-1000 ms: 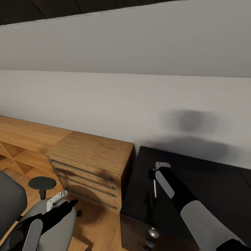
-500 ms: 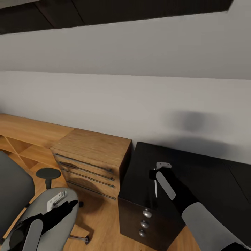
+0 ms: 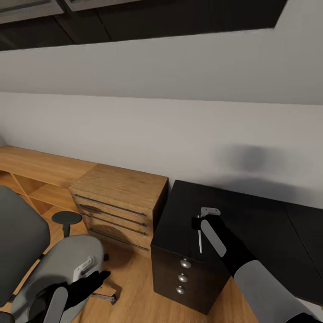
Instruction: In the bedroom, organize the workspace by keeping the computer under the desk, ensuring the monitor is on the desk, placing the keyboard on the desk next to the monitor, placing the mouse on the desk next to the keyboard, moving the folder from the swivel chair onto the desk next to the mouse, stacking the notebook on top of the folder with the pen on top of the notebook, and positioning the swivel chair next to the desk.
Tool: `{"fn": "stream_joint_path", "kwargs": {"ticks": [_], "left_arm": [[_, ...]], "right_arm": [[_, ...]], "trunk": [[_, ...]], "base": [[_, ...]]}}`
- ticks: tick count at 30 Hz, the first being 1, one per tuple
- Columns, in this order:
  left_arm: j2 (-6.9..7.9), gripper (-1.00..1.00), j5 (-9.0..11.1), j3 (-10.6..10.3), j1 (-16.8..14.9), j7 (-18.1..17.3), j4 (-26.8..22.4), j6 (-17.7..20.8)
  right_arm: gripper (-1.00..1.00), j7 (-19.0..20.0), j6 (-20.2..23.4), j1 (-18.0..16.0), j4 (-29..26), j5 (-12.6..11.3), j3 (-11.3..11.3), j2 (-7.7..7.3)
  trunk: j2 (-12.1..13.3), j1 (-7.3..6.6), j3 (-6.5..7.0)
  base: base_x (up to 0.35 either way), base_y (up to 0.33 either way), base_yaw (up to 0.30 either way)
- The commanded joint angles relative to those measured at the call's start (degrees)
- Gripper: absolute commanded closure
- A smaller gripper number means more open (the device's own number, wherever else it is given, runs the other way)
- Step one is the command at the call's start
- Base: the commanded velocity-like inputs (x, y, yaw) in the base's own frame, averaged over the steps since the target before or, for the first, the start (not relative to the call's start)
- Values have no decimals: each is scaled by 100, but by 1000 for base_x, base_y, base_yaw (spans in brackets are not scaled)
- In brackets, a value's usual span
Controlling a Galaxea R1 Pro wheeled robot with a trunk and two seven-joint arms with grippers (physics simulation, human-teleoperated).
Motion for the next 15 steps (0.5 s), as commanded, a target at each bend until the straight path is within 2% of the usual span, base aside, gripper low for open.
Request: {"fn": "stream_joint_path", "kwargs": {"ticks": [1,6,10,12,15], "left_arm": [[-6,-100,60,-10,-5,48,116,23],[-11,-100,50,-130,-5,38,463,10],[-6,-100,-17,-436,-5,40,924,-50],[-4,-100,-152,-607,-5,37,1134,-117],[-3,-100,-343,-698,-5,31,1332,-312]], "right_arm": [[100,-58,6,-6,-10,-65,25,-8],[100,-64,7,-7,-16,-65,23,-9],[100,-66,8,-6,-97,-67,17,-40],[100,-65,9,-6,-150,-88,21,-100],[100,-66,20,-4,-212,-105,23,-150]], "trunk": [[36,-22,11],[236,-132,101],[397,-219,173],[477,-263,209],[597,-329,262]], "base": [[-5,-1,0],[-2,0,0],[0,0,0],[0,0,0],[0,0,0]]}}
